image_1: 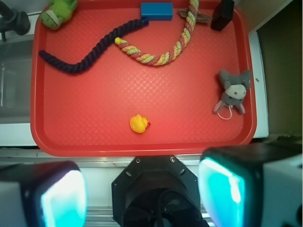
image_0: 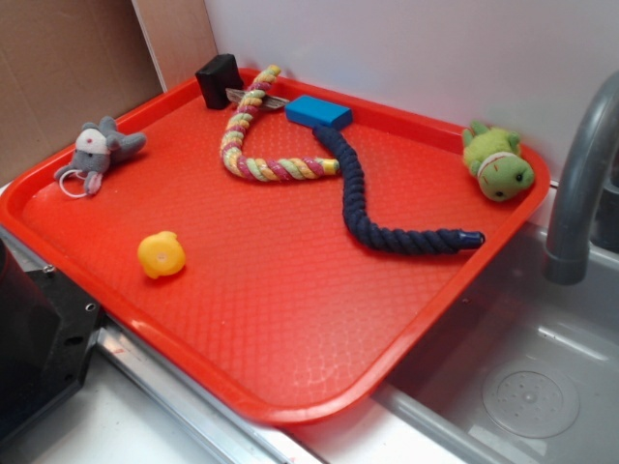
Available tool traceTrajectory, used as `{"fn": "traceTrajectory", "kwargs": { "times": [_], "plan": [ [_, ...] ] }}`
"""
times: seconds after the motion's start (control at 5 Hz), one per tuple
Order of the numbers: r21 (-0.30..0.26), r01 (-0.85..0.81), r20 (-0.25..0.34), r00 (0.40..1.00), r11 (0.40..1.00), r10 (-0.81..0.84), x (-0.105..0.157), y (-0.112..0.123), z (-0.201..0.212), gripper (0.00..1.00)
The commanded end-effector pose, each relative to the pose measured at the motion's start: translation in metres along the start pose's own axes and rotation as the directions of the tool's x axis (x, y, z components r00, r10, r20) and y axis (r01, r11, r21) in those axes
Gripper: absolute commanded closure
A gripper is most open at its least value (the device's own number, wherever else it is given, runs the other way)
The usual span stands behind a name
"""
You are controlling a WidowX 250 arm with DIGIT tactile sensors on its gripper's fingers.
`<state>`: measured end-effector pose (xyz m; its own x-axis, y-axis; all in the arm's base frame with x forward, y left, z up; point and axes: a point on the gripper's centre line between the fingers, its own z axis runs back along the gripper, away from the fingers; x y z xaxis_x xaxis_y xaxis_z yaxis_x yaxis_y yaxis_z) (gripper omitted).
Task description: Grab the green animal.
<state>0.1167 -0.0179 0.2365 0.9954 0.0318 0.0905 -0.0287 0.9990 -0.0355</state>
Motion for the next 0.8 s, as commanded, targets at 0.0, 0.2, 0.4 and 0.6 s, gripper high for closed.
{"fn": "traceTrajectory", "kwargs": {
  "times": [0.0,0.2,0.4,0.6],
  "plan": [
    [0.000,0.000,0.000,1.000,1.000,0.000,0.000,0.000,0.000,0.00],
    [-0.043,-0.225,0.108,0.968,0.973,0.229,0.033,-0.025,-0.032,0.00],
    [-0.210,-0.325,0.120,0.927,0.922,0.355,0.055,-0.038,-0.047,0.00],
    [-0.254,-0.418,0.065,0.893,0.873,0.446,0.090,-0.039,-0.056,0.00]
  ]
}}
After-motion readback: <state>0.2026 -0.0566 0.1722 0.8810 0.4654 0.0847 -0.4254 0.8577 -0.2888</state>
